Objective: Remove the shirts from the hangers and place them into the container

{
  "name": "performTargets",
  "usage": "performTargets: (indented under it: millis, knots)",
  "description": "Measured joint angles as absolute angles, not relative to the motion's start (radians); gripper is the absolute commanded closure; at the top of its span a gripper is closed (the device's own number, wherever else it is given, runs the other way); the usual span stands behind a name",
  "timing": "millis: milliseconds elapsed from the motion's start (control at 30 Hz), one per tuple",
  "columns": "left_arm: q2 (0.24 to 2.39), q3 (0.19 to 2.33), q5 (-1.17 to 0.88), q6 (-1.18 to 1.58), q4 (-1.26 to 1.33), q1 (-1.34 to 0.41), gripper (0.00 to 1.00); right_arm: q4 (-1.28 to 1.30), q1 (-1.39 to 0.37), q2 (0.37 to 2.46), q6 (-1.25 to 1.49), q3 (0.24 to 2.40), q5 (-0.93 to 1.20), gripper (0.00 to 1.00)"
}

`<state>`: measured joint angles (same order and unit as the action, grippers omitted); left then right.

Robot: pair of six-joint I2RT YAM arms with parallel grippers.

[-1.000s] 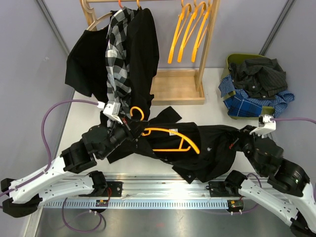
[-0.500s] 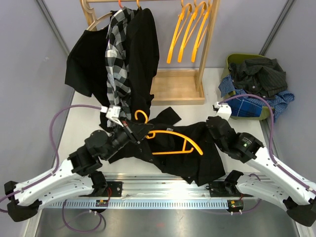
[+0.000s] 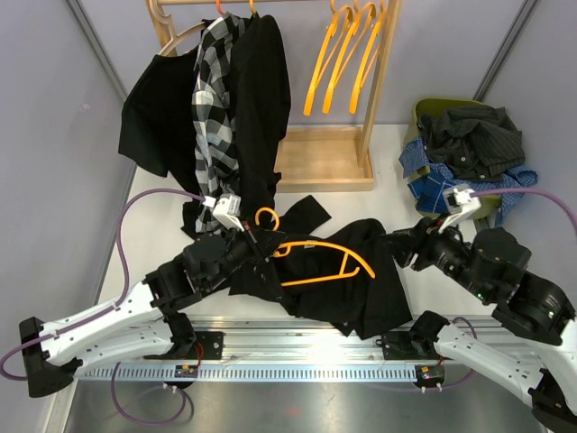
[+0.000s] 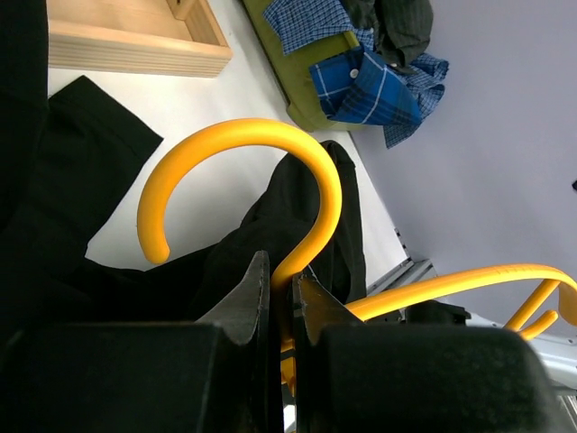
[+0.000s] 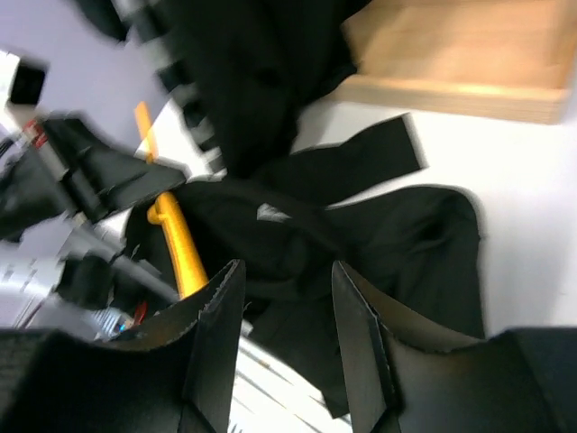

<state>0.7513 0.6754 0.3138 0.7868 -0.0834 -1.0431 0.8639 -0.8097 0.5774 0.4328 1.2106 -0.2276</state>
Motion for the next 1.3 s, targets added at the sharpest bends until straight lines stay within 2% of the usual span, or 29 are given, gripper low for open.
performTargets:
  millis: [233,633,700,733,800,833,867,900,1000,1100,1167,1300]
  knots:
    - [0.831,0.719,0.311,0.777,-0.097,-1.043,1.0,0.804,-0.809,0.632,0.424,1.077,0.044,0.51]
    - [0.933,0.808,0.303,0.758,-0.11,-1.043,1.0,0.727,-0.809,0.627,0.427,1.026,0.21,0.57]
    - [0.939,0.822,0.302,0.756,-0.11,-1.043,1.0,0.722,-0.809,0.628,0.427,1.013,0.221,0.67]
    - [0.943,0.831,0.299,0.756,-0.111,-1.043,1.0,0.722,-0.809,0.629,0.427,1.006,0.226,0.78]
    - [0.95,0.848,0.295,0.749,-0.111,-1.043,1.0,0.721,-0.809,0.63,0.43,0.998,0.233,0.93]
    - [0.953,0.852,0.291,0.746,-0.111,-1.042,1.0,0.716,-0.809,0.63,0.437,0.997,0.231,0.99]
    - [0.955,0.853,0.287,0.744,-0.11,-1.04,0.99,0.711,-0.809,0.629,0.436,0.997,0.231,1.0]
    - [0.956,0.854,0.285,0.743,-0.11,-1.039,0.92,0.709,-0.809,0.629,0.437,0.998,0.229,1.0]
    - [0.958,0.854,0.277,0.741,-0.111,-1.039,0.56,0.723,-0.809,0.625,0.435,1.005,0.219,1.0]
    - [0.948,0.845,0.273,0.752,-0.104,-1.039,0.42,0.781,-0.809,0.611,0.419,1.035,0.166,1.0]
    - [0.926,0.817,0.274,0.764,-0.104,-1.039,0.39,0.838,-0.809,0.598,0.405,1.078,0.115,1.0]
    - [0.85,0.687,0.278,0.798,-0.115,-1.039,0.41,0.933,-0.809,0.566,0.375,1.212,0.012,1.0]
